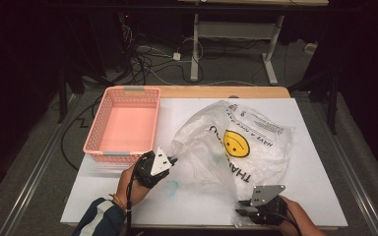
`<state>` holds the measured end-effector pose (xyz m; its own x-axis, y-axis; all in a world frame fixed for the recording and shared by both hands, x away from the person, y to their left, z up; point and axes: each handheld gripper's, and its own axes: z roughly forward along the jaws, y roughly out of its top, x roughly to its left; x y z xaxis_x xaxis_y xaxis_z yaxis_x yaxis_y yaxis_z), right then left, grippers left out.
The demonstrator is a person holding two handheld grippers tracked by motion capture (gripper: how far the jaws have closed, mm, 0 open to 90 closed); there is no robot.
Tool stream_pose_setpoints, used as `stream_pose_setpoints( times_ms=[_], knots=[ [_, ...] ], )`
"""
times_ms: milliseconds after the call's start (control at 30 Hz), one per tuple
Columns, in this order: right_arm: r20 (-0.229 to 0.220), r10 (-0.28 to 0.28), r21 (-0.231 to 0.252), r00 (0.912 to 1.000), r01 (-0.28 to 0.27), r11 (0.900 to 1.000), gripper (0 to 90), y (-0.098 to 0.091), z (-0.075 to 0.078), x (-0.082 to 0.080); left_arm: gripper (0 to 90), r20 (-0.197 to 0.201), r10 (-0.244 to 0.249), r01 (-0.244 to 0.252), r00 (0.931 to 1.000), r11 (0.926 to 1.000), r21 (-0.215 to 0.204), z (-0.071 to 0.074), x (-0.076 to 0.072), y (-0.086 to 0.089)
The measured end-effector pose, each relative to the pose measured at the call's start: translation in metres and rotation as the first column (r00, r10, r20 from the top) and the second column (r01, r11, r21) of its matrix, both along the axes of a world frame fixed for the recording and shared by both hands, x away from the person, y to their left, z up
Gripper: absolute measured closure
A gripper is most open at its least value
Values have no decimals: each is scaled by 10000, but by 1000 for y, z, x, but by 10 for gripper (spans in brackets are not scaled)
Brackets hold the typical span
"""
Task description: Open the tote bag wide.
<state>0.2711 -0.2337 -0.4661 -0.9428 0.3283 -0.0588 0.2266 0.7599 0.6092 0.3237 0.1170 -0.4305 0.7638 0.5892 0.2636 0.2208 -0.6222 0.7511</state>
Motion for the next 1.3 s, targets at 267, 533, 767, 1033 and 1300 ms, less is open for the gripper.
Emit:
stream_pose_setpoints(
  times_ms=[267, 533, 767, 1033, 1300],
  knots=[
    [1105, -504, 924, 9926, 402, 9949, 895, -8, 25, -1, 852, 90, -6, 11, 10000, 9989, -478, 8, 0, 2],
    [2757, -1505, 2681, 9494, 744, 9605, 895, -17, 63, 2, 851, 769, 24, 58, 9970, 9943, -1066, 28, 1, -3],
    [3723, -2529, 3751, 8930, 1044, 9211, 896, -27, 95, 16, 851, 1424, 123, 69, 9897, 9911, -1332, 43, 0, -4],
    [4475, -3627, 4318, 8174, 1576, 8881, 898, -38, 113, 34, 852, 1656, 330, -46, 9856, 9856, -1688, 53, 2, -2],
    [4513, -4038, 4408, 7958, 1947, 8762, 899, -38, 111, 55, 852, 1759, 305, 53, 9839, 9799, -1994, 54, 15, -17]
  ],
)
